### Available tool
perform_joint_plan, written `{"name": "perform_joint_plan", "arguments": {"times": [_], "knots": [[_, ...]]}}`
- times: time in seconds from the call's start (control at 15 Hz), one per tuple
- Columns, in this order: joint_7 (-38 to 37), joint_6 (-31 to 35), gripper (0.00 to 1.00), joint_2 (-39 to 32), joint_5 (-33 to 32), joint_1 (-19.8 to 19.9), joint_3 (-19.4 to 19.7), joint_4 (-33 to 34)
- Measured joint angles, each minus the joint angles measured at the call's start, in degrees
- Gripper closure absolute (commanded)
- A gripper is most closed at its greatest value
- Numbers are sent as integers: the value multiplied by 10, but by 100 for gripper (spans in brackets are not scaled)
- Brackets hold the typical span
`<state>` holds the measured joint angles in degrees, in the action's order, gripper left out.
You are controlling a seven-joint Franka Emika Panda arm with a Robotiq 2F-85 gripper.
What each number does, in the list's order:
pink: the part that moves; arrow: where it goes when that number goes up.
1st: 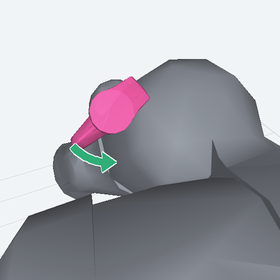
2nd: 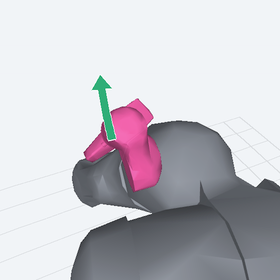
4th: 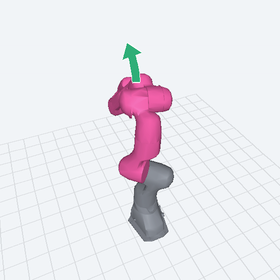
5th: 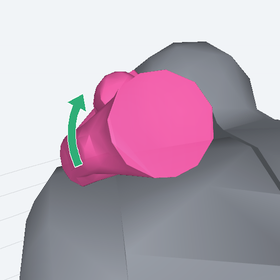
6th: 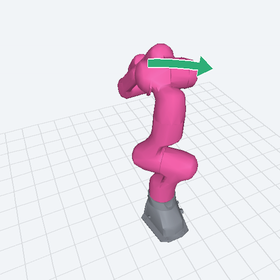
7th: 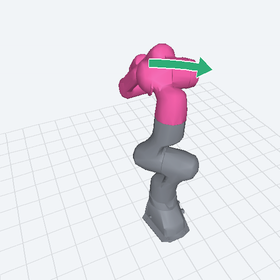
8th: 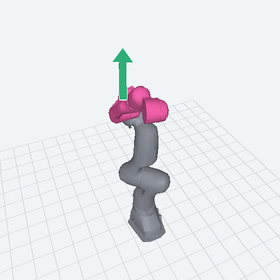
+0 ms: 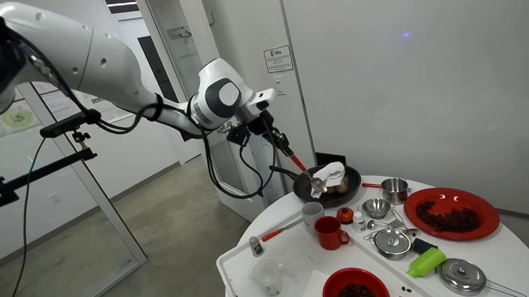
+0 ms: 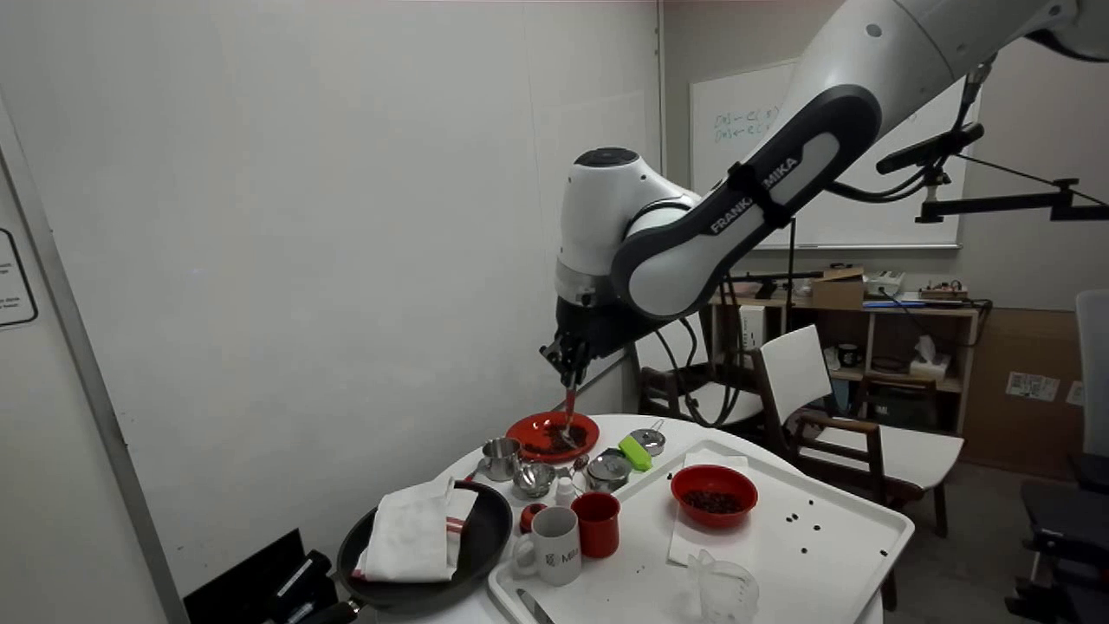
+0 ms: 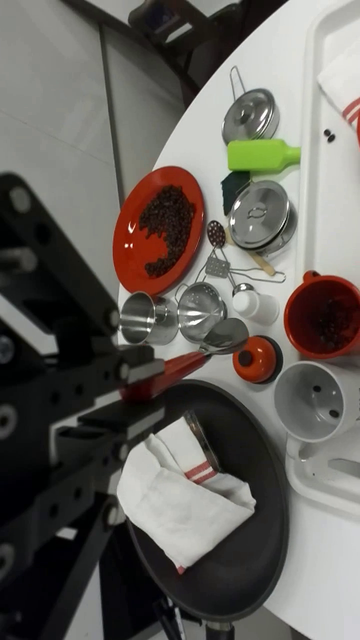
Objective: Move the spoon from the orange cup to the orange bowl
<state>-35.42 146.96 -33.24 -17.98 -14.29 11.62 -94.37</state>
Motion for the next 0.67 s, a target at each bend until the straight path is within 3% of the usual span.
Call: {"name": "perform_joint_plan", "arguments": {"times": [0.33,0.67], "knots": [[-42,-9,92,99,-7,5,28,-110],[-44,-24,93,121,-5,19,7,-168]]}}
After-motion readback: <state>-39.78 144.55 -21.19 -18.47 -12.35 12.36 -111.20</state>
